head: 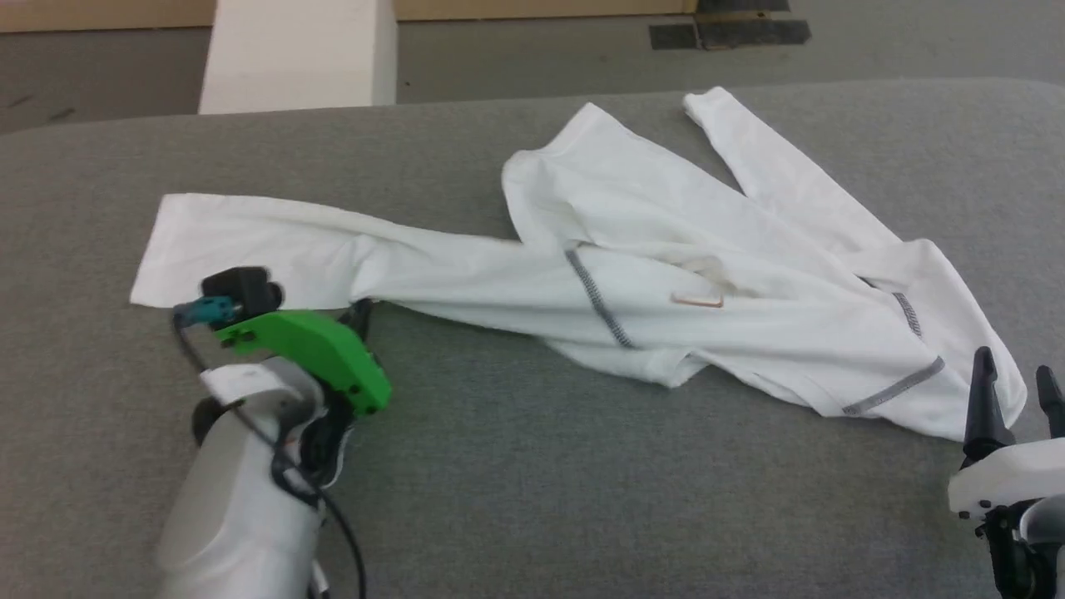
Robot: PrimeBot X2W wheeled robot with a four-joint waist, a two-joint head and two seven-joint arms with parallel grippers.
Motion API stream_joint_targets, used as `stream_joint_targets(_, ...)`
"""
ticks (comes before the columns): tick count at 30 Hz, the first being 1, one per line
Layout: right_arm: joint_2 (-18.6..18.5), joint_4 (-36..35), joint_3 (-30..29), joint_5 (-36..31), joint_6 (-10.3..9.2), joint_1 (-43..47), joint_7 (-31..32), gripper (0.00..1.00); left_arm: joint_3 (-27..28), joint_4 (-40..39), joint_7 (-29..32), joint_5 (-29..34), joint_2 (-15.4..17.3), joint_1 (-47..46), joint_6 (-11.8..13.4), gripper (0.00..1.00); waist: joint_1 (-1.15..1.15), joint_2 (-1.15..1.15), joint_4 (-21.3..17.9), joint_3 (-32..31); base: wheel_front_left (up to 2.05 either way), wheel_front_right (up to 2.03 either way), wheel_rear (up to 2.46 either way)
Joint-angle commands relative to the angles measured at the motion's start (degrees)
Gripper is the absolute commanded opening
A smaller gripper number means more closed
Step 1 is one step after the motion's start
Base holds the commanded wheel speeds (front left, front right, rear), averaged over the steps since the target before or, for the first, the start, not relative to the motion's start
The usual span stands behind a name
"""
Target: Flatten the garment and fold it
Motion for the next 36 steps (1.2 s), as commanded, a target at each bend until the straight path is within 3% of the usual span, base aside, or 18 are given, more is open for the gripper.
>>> stream_joint_targets(1, 0.0, 0.1, 0.3, -0.1, -0.09, 0.4, 0.1, 1.00, 1.5, -2.0, -0.7, -0.6, 1.4, 2.4, 0.8, 0.00, 0.00, 0.00, 2.8, -2.3, 0.00, 0.00, 0.00)
stream_joint_targets(5, 0.0, 0.1, 0.8, -0.3, -0.09, 0.8, 0.4, 1.00, 6.1, -9.6, -0.8, -2.0, 4.8, 9.3, 3.7, 0.00, 0.00, 0.00, 4.0, -3.4, 0.00, 0.00, 0.00)
stream_joint_targets(10, 0.0, -0.4, 0.7, -0.7, -0.09, 1.1, 0.9, 1.00, 11.5, -19.9, 1.3, -2.1, 8.3, 19.1, 10.0, 0.00, 0.00, 0.00, 4.8, -3.7, 0.00, 0.00, 0.00)
stream_joint_targets(11, 0.0, -0.3, 0.8, -0.6, -0.09, 1.3, 0.9, 1.00, 11.2, -21.7, 4.8, -1.5, 8.9, 23.4, 12.7, 0.00, 0.00, 0.00, 5.0, -3.7, 0.00, 0.00, 0.00)
stream_joint_targets(14, 0.0, 0.0, 1.1, -0.4, -0.09, 1.3, 0.9, 1.00, 10.7, -21.0, 6.1, -2.0, 8.1, 25.1, 13.5, 0.00, 0.00, 0.00, 4.8, -3.7, 0.00, 0.00, 0.00)
stream_joint_targets(15, 0.0, 0.1, 1.3, -0.3, -0.09, 1.3, 1.0, 1.00, 11.1, -21.3, 5.5, -3.0, 7.1, 25.0, 13.2, 1.00, 0.00, 0.00, 4.7, -3.7, 0.00, 0.00, 0.00)
stream_joint_targets(20, 0.0, -0.2, 1.5, -0.5, -0.09, 1.1, 1.1, 1.00, 13.4, -25.4, -1.7, -2.2, 6.8, 23.7, 11.8, 1.00, 0.00, 0.00, 4.2, -4.2, 0.00, 0.00, 0.00)
stream_joint_targets(24, 0.0, -0.6, 2.0, -0.7, -0.09, 1.4, 1.7, 1.00, 12.7, -29.3, -13.0, 5.2, 8.9, 23.1, 10.1, 1.00, 0.00, 0.00, 4.1, -4.4, 0.00, 0.00, 0.00)
stream_joint_targets(28, 0.0, -1.9, 4.0, -2.0, -0.09, 1.9, 3.7, 1.00, 6.9, -29.7, -23.6, 14.3, 10.1, 23.7, 7.2, 1.00, 0.00, 0.00, 4.2, -4.1, 0.00, 0.00, 0.00)
stream_joint_targets(32, 0.0, -4.9, 8.7, -3.9, -0.09, -1.0, 9.5, 1.00, 2.6, -28.2, -27.3, 18.3, 7.9, 23.7, 6.7, 1.00, 0.00, 0.00, 3.9, -3.0, 0.00, 0.00, 0.00)
stream_joint_targets(36, 0.0, -4.8, 15.0, -7.5, -0.09, -8.2, 20.5, 1.00, 0.9, -25.9, -28.2, 18.6, 5.7, 22.2, 5.4, 1.00, 0.00, 0.00, 4.9, -1.2, 0.00, 0.00, 0.00)
